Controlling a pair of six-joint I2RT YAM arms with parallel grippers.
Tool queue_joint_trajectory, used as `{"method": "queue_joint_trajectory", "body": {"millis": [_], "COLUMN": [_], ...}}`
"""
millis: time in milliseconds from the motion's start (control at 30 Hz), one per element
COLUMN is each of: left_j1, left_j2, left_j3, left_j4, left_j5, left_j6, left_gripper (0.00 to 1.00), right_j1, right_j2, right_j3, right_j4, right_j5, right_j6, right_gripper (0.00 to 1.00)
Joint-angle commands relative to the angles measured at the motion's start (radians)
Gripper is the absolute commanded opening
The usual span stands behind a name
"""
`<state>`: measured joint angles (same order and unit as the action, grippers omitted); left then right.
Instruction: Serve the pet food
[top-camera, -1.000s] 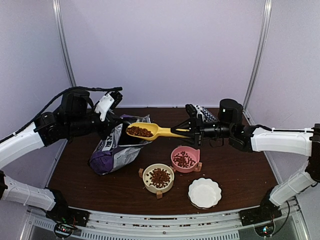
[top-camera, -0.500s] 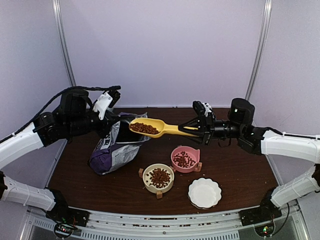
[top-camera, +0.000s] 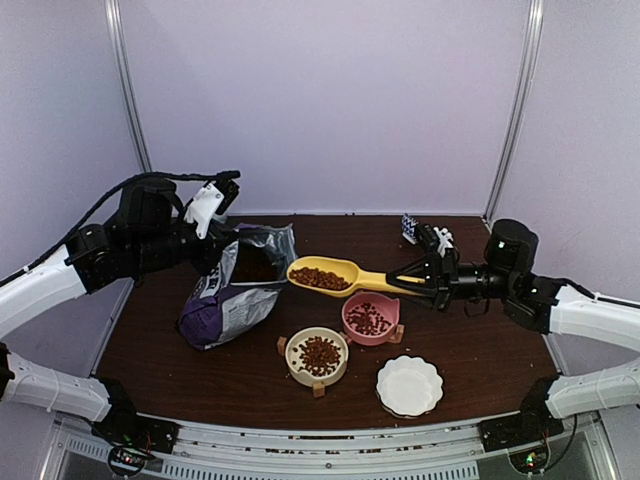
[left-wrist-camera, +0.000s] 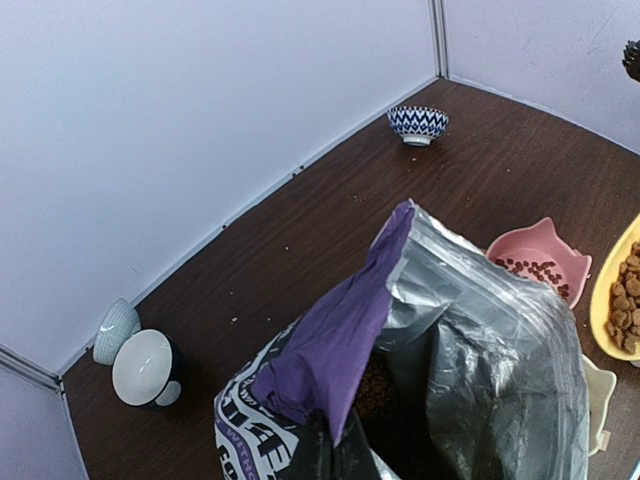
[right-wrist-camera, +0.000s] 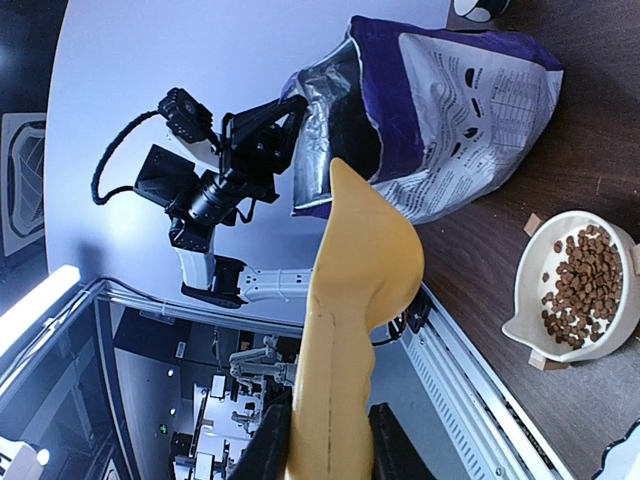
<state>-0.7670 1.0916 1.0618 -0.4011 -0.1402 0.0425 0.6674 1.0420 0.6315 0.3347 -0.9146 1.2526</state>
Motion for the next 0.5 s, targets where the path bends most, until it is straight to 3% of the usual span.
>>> {"method": "queue_joint_trajectory", "body": {"millis": [0,467], "left_j1": [0.009,0.009], "left_j2": [-0.013,-0.017], "left_j3": [-0.002,0.0], "left_j4": [0.045,0.042], "left_j5": [-0.03,-0.019], "left_j6": [-0.006,-0.006], "left_gripper": [0.0,0.0], "right_j1": [-0.018,-0.023], "right_j2": [-0.076,-0.085], "right_j3": [-0.059,-0.047], "right_j4": [-0.001,-0.342], "right_j5": [0.031,0.029], "right_j6": [-0.026,-0.27], "right_gripper": [0.06,0.06]}}
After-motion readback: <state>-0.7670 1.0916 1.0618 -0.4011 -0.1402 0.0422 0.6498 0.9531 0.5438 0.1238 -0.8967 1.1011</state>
